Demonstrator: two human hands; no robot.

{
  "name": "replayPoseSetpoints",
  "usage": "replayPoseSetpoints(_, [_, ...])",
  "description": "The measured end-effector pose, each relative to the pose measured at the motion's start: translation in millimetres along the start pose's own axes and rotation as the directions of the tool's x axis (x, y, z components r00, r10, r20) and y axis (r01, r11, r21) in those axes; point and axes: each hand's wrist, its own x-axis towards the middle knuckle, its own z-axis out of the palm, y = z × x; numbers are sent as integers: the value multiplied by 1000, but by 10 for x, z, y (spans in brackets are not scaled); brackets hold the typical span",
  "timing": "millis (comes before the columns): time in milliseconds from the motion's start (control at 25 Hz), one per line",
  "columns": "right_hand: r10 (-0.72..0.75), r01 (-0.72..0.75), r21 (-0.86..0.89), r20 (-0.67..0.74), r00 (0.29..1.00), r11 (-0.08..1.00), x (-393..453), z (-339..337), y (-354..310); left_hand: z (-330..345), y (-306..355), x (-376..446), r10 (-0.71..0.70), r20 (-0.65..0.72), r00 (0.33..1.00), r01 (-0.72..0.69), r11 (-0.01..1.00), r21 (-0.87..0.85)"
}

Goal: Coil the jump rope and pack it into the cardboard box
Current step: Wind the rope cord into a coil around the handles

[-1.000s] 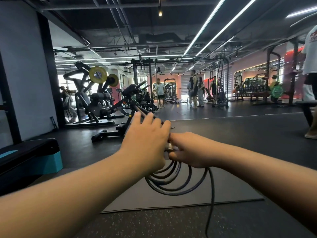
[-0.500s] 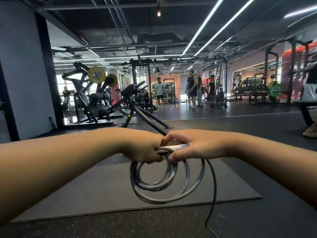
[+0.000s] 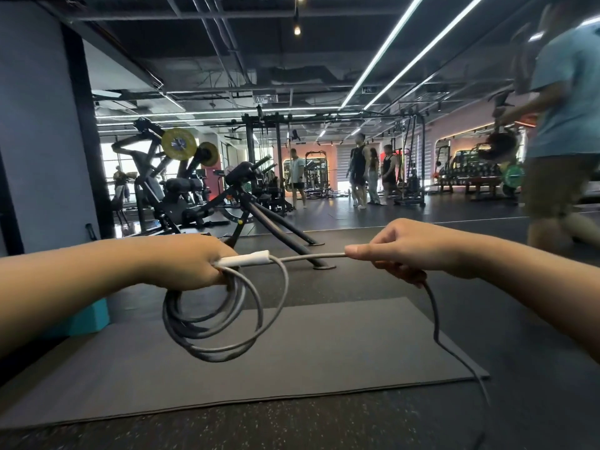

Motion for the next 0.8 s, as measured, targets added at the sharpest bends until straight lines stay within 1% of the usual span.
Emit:
replayPoseSetpoints(80, [-36, 37, 14, -56, 998, 999, 25, 19, 25, 13, -78, 4, -34, 23, 999, 36, 994, -105])
replayPoseSetpoints(120, [-54, 56, 17, -93, 994, 998, 45, 38, 35, 13, -69, -1, -41, 61, 997, 50, 986, -159])
replayPoseSetpoints(160, [-66, 69, 24, -126, 990, 997, 70, 60, 50, 20, -46, -5, -50, 134, 990, 81, 969, -235])
replayPoseSetpoints(200, [-68, 77, 57, -148, 987, 995, 97, 78, 76, 28, -16, -18, -50, 211, 976, 122, 930, -346])
replayPoseSetpoints(240, [-56, 75, 117, -162, 985, 990, 118, 91, 107, 49, 7, -24, -51, 296, 954, 197, 850, -489])
replayPoseSetpoints(280, [-40, 74, 205, -168, 985, 976, 134, 100, 136, 78, 12, -15, -37, 361, 932, 278, 714, -642])
replayPoseSetpoints(320, [-35, 85, 301, -168, 985, 950, 139, 113, 169, 110, -20, 15, -2, 389, 921, 328, 544, -773])
replayPoseSetpoints(360, [-47, 115, 387, -179, 983, 915, 143, 127, 203, 122, -40, 29, 54, 376, 925, 333, 362, -871])
replayPoseSetpoints(400, [-62, 151, 442, -211, 976, 884, 140, 155, 225, 135, -47, 44, 106, 315, 943, 288, 213, -934])
replayPoseSetpoints(440, [-72, 187, 473, -252, 965, 861, 142, 202, 231, 144, -15, 53, 131, 224, 966, 216, 74, -974])
replayPoseSetpoints(480, [-72, 212, 498, -286, 955, 841, 151, 270, 221, 145, 29, 71, 92, 123, 988, 129, -60, -990])
replayPoseSetpoints(520, [-68, 230, 538, -304, 950, 811, 173, 358, 203, 143, 132, 88, 11, 48, 999, 50, -178, -983])
replayPoseSetpoints(560, [-60, 242, 602, -306, 950, 761, 217, 457, 151, 145, 232, 130, -83, 5, 997, -17, -266, -964])
replayPoseSetpoints(600, [-53, 248, 684, -293, 955, 686, 274, 551, 82, 138, 352, 163, -159, -32, 987, -83, -325, -942])
replayPoseSetpoints(680, [-78, 272, 797, -274, 959, 539, 374, 687, -109, 125, 576, 279, -292, -51, 955, -159, -361, -919])
replayPoseSetpoints(720, [-97, 295, 811, -286, 953, 505, 425, 722, -215, 93, 662, 320, -338, -53, 940, -182, -361, -914])
replayPoseSetpoints(800, [-131, 351, 802, -330, 935, 483, 489, 729, -422, 1, 822, 382, -405, -63, 912, -224, -364, -904])
